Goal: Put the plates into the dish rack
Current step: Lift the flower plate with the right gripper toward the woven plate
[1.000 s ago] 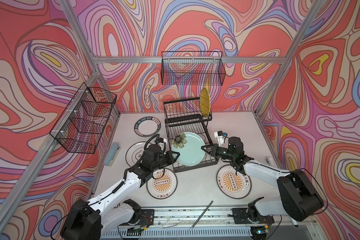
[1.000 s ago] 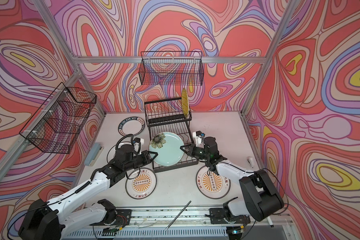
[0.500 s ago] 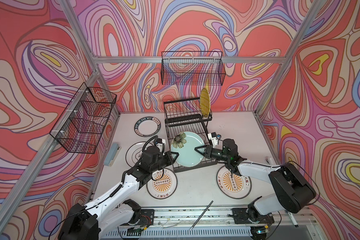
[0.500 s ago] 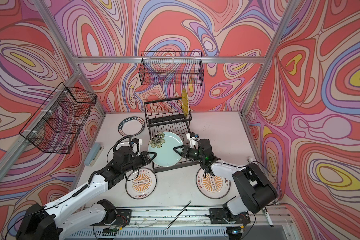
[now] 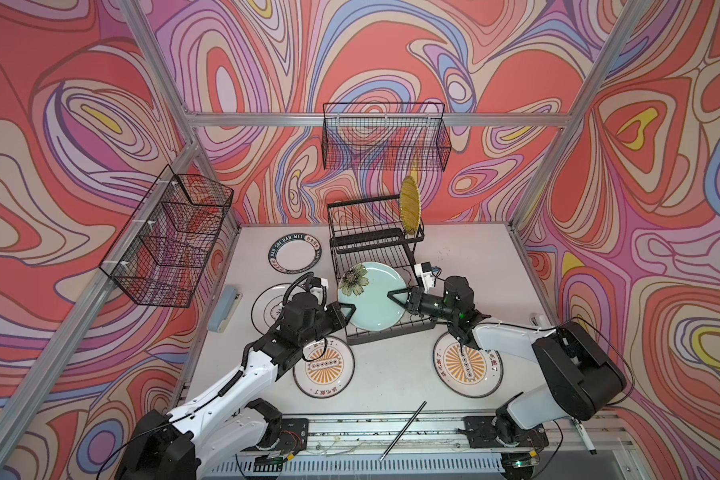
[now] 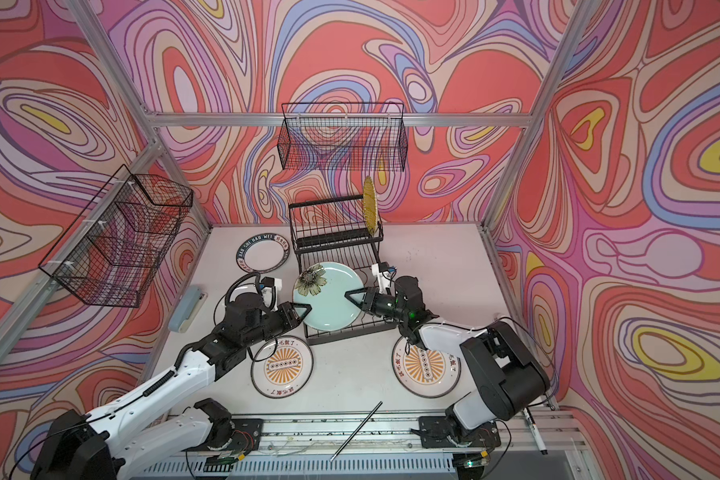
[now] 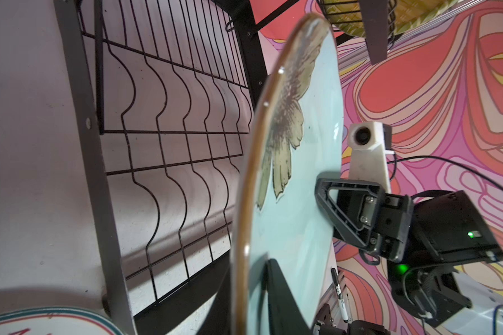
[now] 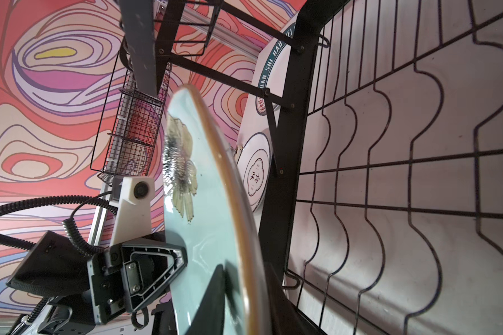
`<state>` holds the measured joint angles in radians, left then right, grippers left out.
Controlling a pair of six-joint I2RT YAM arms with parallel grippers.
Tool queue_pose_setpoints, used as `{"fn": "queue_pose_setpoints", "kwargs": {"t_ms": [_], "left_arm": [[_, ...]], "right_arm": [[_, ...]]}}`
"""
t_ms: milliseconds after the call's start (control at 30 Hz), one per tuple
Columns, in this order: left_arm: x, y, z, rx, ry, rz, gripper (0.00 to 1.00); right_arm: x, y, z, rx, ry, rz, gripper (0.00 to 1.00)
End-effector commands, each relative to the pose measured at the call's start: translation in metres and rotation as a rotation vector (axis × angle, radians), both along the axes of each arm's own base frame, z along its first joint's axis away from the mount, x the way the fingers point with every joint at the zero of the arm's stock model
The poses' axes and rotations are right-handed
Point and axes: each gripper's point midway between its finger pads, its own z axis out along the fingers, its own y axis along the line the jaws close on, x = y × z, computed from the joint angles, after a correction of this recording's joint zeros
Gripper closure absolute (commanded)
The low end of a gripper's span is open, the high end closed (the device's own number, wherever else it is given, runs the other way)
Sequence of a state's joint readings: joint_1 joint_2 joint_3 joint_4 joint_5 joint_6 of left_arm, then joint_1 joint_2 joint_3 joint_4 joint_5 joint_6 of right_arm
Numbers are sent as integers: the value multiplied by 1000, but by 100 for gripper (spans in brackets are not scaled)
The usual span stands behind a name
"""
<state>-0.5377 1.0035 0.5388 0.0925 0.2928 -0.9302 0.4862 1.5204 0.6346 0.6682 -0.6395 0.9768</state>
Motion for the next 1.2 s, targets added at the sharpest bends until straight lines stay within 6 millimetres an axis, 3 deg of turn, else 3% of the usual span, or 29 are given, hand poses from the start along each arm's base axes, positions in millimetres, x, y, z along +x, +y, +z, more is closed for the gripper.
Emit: {"fn": "queue_pose_setpoints", "kwargs": {"t_ms": [0,200,400,567,833,1167], "left_arm": [[-8,-9,7,14,-49,-68,70],[-12,-2,9,36,-60,-55,63],[-16,6,13,72,-82,-47,53],[-20,13,20,105,-107,-45,48],[-26,20,29,120,-140,-37,44],[-29,20,34,131,-155,-53,44]], "right_arm": [[-14,21,45,23,-150,94,100],[-10,12,55,-52,-173,42,100],[-9,-3,80,-147,-234,-27,100],[-7,-23,119,-230,-314,-116,100],[0,-44,197,-292,-470,-241,100],[16,-54,262,-302,-595,-350,100]]}}
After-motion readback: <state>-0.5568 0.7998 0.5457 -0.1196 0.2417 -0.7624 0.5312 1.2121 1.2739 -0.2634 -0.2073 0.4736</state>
